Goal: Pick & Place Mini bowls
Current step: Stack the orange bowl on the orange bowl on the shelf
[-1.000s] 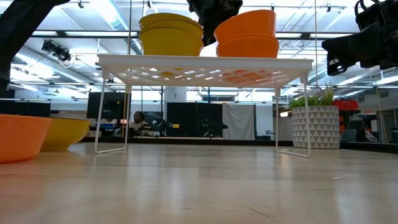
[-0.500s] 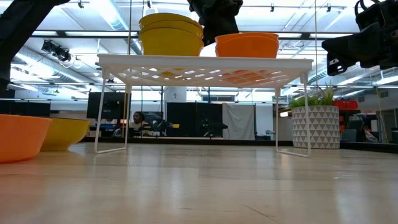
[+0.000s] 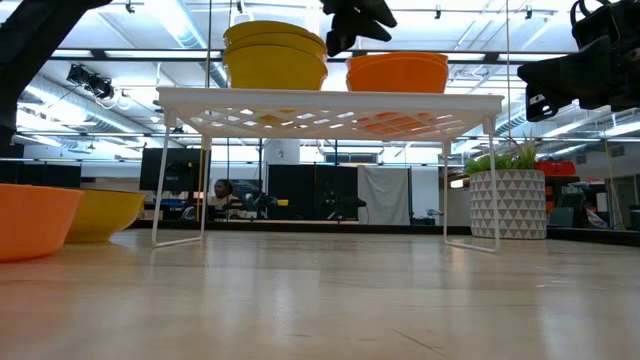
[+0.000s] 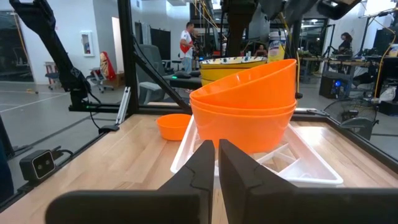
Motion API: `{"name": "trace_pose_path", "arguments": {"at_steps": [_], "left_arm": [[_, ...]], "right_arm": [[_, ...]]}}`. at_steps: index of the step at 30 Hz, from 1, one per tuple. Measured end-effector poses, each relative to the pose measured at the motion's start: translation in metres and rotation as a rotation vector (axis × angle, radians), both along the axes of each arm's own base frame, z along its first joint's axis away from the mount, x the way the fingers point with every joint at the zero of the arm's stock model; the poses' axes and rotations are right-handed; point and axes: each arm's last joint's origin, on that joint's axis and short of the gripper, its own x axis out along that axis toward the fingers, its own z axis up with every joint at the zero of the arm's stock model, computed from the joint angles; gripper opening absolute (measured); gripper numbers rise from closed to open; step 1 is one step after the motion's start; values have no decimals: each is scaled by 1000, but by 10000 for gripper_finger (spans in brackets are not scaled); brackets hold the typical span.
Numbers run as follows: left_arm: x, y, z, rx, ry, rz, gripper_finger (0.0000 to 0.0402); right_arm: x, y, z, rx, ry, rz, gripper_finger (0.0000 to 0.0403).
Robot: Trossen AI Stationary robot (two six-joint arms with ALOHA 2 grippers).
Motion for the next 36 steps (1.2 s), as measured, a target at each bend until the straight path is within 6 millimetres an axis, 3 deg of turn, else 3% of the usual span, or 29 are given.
{"name": "trace_pose_path", "arguments": {"at_steps": [5, 7, 14, 36], "left_arm": [[3, 0, -4, -5, 9, -13, 21], [5, 1, -6, -6, 7, -17, 7], [7, 1, -15, -17, 53, -16, 4], [4, -4, -12, -7, 47, -60, 1]], "right_arm": [[0, 0, 0, 0, 0, 0, 27], [0, 0, 0, 0, 0, 0, 27], [0, 0, 0, 0, 0, 0, 27], [0, 0, 0, 0, 0, 0, 27]]}}
